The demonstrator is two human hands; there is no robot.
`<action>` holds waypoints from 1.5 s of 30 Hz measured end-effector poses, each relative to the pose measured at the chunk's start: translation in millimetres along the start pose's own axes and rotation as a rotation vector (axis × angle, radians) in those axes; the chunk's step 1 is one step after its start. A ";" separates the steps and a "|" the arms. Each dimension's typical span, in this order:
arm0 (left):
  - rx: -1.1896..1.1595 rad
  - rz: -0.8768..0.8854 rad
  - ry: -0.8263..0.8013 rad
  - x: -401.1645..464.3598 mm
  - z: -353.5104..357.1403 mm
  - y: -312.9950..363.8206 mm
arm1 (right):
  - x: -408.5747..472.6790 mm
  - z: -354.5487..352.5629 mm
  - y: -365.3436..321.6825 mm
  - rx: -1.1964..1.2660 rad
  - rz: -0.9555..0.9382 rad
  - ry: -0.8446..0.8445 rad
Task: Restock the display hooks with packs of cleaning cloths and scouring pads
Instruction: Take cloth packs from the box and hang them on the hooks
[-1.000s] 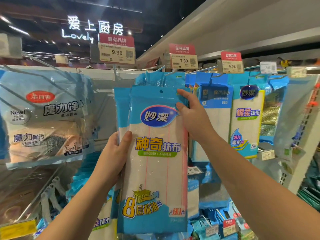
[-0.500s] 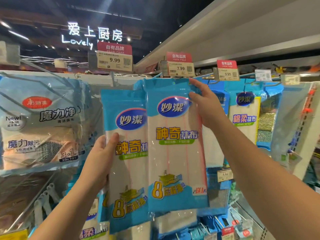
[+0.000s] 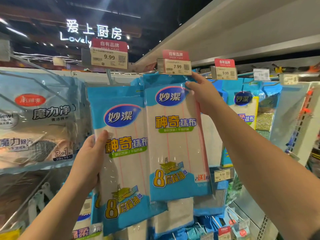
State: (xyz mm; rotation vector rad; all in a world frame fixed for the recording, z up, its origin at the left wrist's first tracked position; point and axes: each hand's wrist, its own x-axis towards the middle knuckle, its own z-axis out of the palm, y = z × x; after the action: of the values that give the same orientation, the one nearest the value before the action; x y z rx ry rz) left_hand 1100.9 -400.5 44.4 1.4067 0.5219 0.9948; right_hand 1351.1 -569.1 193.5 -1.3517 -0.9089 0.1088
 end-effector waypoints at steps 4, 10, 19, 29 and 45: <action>0.020 0.015 0.056 1.5 -9.2 -3.5 | 6.0 4.0 10.0 -0.103 0.007 0.026; 0.059 0.050 0.136 4.7 -25.9 -8.8 | 10.0 18.4 25.8 -0.453 -0.104 0.139; 0.134 0.072 0.192 7.7 -43.8 -16.7 | -60.4 56.1 90.5 -0.477 -0.201 0.202; 0.211 0.084 0.214 5.8 -50.6 -16.3 | -15.3 68.4 123.5 -0.709 -0.221 0.248; 0.114 0.113 0.054 -15.1 -17.1 -7.2 | -51.4 74.0 68.5 -0.388 -0.261 0.271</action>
State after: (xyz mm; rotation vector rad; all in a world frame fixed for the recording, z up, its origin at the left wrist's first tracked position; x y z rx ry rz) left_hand 1081.1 -402.3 31.3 1.5276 0.5509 1.1100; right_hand 1300.3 -521.2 104.4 -1.5422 -0.8935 -0.4628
